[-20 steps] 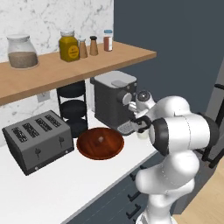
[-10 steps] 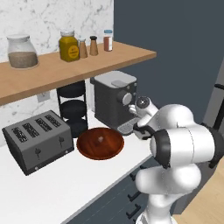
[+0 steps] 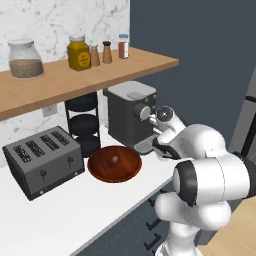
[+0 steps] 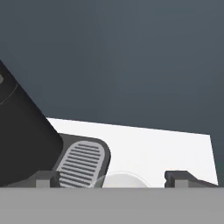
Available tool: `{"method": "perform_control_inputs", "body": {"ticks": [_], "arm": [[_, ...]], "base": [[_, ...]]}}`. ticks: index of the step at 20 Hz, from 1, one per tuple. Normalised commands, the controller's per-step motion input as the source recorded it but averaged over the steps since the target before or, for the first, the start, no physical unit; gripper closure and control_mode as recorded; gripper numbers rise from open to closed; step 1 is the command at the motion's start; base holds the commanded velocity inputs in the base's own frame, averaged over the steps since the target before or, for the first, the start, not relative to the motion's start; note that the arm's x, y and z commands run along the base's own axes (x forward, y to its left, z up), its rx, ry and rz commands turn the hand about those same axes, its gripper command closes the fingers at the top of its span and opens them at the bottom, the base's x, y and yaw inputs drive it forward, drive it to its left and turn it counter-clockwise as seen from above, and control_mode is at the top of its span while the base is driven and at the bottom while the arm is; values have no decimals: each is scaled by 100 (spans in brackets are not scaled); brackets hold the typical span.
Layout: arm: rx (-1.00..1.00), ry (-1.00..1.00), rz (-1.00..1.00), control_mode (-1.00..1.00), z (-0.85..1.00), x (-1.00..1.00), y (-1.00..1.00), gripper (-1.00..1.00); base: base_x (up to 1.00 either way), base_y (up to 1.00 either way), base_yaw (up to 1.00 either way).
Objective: Grab a lemon wedge from the fridge and one ice cube from the ice bowl, and put them in the glass of lemonade.
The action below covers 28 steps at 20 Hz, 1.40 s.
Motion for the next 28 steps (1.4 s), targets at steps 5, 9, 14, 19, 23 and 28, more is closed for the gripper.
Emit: {"method": "perform_control_inputs", "body": {"ticks": [5, 9, 14, 19, 23, 28], "arm": [[0, -7, -1, -100, 54, -56, 0, -100], [-2, -2, 14, -100, 6, -100, 15, -100], [0, 0, 57, -100, 11, -88, 7, -100], [1, 0, 67, -100, 32, -67, 19, -100], [-1, 4, 51, -100, 20, -80, 70, -100], [-7, 12, 17, -100, 62, -59, 75, -100]], "base": [[0, 0, 0], [0, 0, 0], [0, 0, 0], [0, 0, 0], [0, 0, 0], [0, 0, 0]]}}
